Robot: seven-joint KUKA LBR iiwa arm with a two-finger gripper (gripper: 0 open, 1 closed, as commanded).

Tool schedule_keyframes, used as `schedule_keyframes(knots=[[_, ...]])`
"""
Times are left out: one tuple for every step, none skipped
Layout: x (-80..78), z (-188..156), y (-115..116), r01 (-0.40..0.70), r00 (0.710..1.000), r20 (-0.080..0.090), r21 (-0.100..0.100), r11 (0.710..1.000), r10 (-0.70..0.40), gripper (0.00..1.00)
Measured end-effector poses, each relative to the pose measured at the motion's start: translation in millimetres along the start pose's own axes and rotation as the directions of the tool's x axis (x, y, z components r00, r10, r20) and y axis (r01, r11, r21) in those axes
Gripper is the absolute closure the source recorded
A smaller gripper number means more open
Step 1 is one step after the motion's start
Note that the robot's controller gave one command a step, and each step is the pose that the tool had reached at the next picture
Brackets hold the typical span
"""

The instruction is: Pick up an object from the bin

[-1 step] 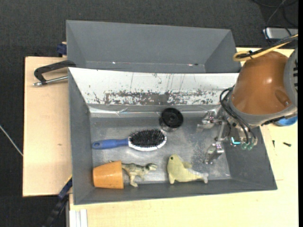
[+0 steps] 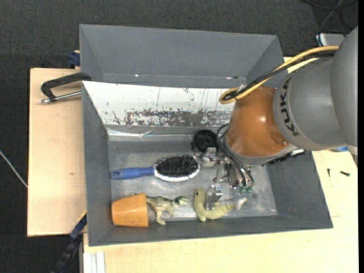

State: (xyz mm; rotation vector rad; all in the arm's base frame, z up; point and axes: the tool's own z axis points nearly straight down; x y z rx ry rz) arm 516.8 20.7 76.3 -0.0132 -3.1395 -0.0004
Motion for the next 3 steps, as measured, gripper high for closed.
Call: schedule_keyframes(knots=[[-16.0, -2.4, 36.5, -0.109, 0.994, 0.015, -0.002, 0.994, 0.109, 0.0], [-13.5, -2.4, 38.6, -0.103, 0.995, 0.004, 0.001, 0.995, 0.103, 1.0], [5.1, -147.9, 36.0, 0.08, 0.997, 0.015, -0.001, 0.997, -0.08, 1.0]])
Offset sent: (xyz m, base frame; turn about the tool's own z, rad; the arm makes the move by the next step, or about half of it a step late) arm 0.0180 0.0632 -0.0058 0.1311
